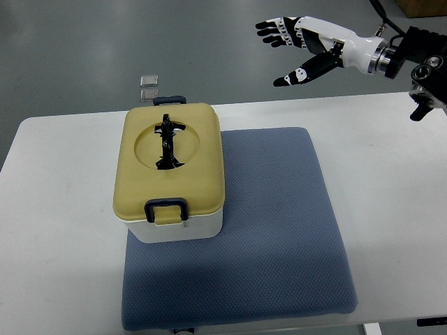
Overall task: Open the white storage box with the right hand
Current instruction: 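Raise the right hand and swing it over the yellow lid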
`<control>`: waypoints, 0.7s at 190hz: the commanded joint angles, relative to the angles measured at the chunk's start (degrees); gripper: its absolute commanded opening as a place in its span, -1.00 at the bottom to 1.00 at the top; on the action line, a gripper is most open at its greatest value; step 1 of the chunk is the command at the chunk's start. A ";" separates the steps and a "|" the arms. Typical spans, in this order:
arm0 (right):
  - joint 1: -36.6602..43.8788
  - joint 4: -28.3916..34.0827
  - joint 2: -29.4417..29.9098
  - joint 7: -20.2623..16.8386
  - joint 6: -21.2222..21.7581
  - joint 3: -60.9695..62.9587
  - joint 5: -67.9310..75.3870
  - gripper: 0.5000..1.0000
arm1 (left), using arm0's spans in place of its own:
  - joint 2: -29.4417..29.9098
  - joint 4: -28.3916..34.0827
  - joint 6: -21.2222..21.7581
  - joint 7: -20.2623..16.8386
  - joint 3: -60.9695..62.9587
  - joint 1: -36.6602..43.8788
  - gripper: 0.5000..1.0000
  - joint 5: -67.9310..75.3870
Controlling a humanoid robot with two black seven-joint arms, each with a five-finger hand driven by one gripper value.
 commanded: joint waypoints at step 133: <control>28.65 7.44 15.67 0.57 6.02 -19.53 -21.53 0.67 | 0.00 -0.17 -0.08 -0.08 -0.09 -0.10 1.00 0.00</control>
